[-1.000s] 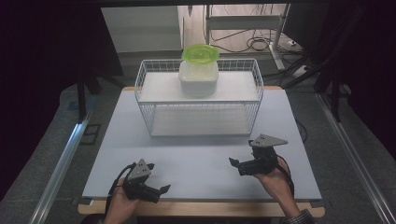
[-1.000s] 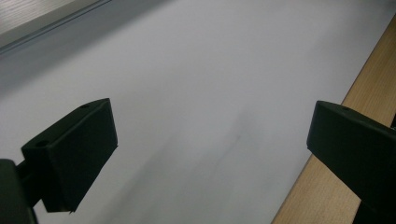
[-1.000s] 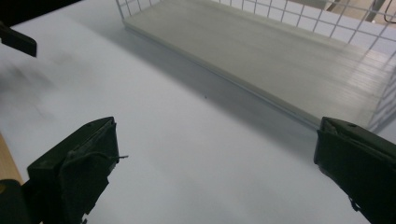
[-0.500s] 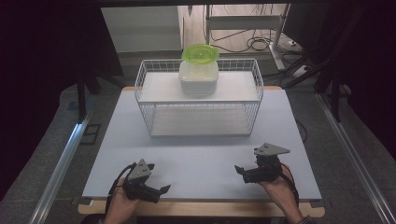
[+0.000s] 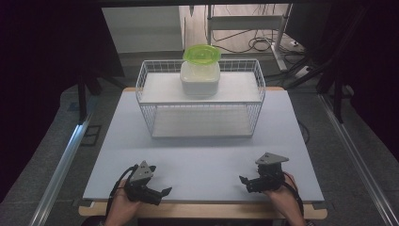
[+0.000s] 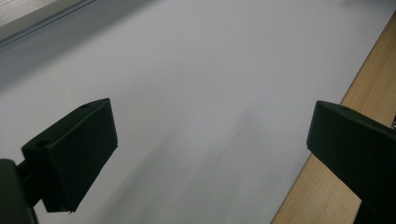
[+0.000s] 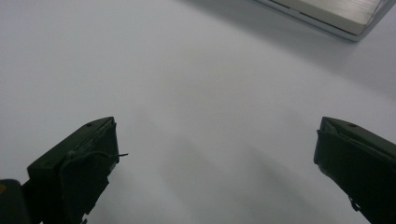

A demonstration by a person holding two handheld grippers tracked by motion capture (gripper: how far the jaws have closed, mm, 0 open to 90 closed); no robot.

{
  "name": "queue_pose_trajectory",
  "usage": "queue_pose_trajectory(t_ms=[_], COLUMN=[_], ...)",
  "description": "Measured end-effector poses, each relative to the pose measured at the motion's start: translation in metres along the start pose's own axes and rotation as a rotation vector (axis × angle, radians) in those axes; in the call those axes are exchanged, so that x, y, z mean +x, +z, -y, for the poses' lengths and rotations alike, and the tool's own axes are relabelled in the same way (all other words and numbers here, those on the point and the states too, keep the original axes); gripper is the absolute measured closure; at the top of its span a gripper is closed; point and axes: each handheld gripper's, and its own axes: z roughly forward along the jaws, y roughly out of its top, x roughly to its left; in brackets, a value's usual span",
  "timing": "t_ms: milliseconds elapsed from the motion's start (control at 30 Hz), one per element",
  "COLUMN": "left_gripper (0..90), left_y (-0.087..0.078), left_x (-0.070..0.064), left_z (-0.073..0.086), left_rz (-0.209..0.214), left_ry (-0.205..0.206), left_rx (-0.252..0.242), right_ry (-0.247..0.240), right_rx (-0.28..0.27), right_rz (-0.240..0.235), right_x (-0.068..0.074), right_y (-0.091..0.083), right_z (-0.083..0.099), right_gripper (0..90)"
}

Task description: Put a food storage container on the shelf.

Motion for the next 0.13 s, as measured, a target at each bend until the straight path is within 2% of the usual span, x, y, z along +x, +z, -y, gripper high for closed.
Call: queue_pose_trajectory(t_ms=[133], left_gripper=[1.5], left_y=[0.0004], left_x=[0.0], left_z=[-0.0004], left_rz=[0.0], left_ry=[0.002], left_rx=[0.004], right_ry=[0.004], right_rx=[0.005], right_rz=[0.006], right_x=[-0.0015], right_y=[0.0017], right_z=[0.001], right_gripper=[0.0])
